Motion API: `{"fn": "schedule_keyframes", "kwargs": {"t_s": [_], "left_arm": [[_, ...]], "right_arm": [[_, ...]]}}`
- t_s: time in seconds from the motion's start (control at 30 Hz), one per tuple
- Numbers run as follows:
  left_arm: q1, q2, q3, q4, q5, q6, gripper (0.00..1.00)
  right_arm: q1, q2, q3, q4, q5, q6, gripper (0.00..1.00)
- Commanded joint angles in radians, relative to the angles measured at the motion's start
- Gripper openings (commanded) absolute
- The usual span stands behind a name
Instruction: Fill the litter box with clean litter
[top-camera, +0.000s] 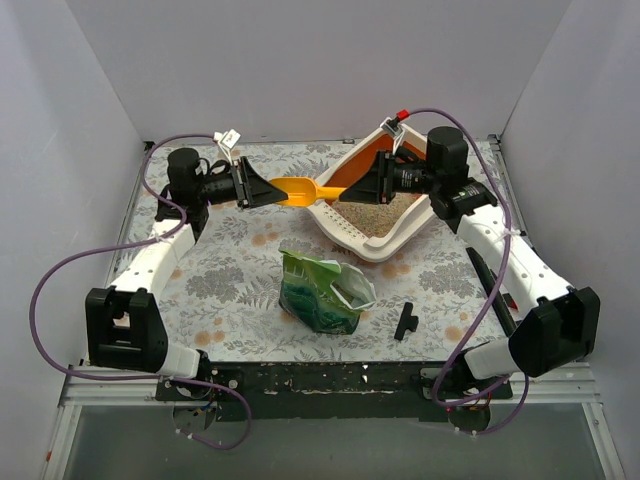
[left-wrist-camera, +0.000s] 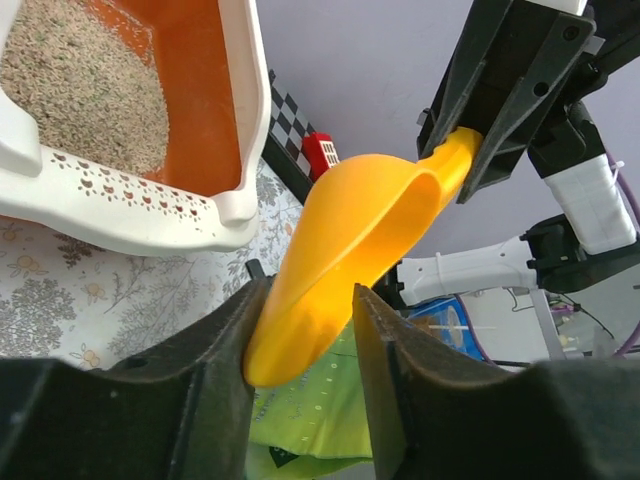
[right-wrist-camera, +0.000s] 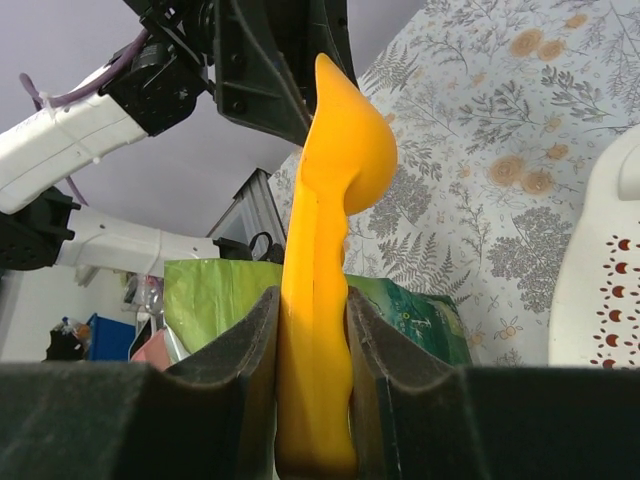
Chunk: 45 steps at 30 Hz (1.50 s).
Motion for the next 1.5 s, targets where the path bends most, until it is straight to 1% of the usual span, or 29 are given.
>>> {"fn": "schedule_keyframes", "kwargs": {"t_s": [0.0,0.07,0.13,0.23,0.37,0.43,0.53,0.6,0.7,0.97,1.13,1.17,1.2,1.33,1.47], "left_arm": [[0.002,-0.096,-0.035,0.103,0.068,0.007,0.46],[0.002,-0.125,-0.057,0.128,0.083,0.015,0.54],[0.0,-0.155,-0.076,0.14,0.092,0.033,0.6],[-0.01,-0.206,-0.116,0.146,0.097,0.071,0.63],[-0.047,-0.26,-0.17,0.126,0.122,0.143,0.68],[-0.072,-0.297,-0.198,0.074,0.126,0.235,0.69],[-0.105,-0.393,-0.257,0.004,0.09,0.43,0.71],[-0.113,-0.467,-0.309,0.007,0.054,0.489,0.73],[-0.118,-0.524,-0.351,0.048,0.04,0.507,0.73],[-0.124,-0.579,-0.34,0.01,0.023,0.547,0.73],[-0.165,-0.634,-0.325,-0.113,-0.016,0.653,0.74],[-0.171,-0.651,-0.324,-0.118,-0.027,0.67,0.75],[-0.179,-0.665,-0.322,-0.169,-0.042,0.693,0.75],[-0.204,-0.719,-0.307,-0.239,-0.072,0.75,0.78],[-0.216,-0.731,-0.293,-0.277,-0.099,0.785,0.8]], "right_arm": [[-0.005,-0.065,0.073,-0.119,0.137,-0.104,0.01],[-0.006,-0.089,0.091,-0.183,0.175,-0.133,0.01],[-0.011,-0.123,0.107,-0.252,0.227,-0.16,0.01],[-0.017,-0.183,0.137,-0.366,0.296,-0.199,0.01],[-0.02,-0.25,0.182,-0.524,0.332,-0.238,0.01],[-0.02,-0.286,0.208,-0.605,0.359,-0.256,0.01],[-0.02,-0.344,0.245,-0.697,0.392,-0.275,0.01],[-0.02,-0.37,0.269,-0.751,0.399,-0.285,0.01],[-0.02,-0.405,0.292,-0.824,0.407,-0.298,0.01],[-0.02,-0.496,0.297,-0.956,0.369,-0.269,0.01],[-0.02,-0.53,0.317,-1.035,0.37,-0.261,0.01],[-0.02,-0.534,0.321,-1.047,0.367,-0.262,0.01],[-0.02,-0.537,0.328,-1.056,0.367,-0.261,0.01],[-0.02,-0.548,0.338,-1.088,0.362,-0.262,0.01],[-0.02,-0.551,0.345,-1.111,0.356,-0.273,0.01]]}}
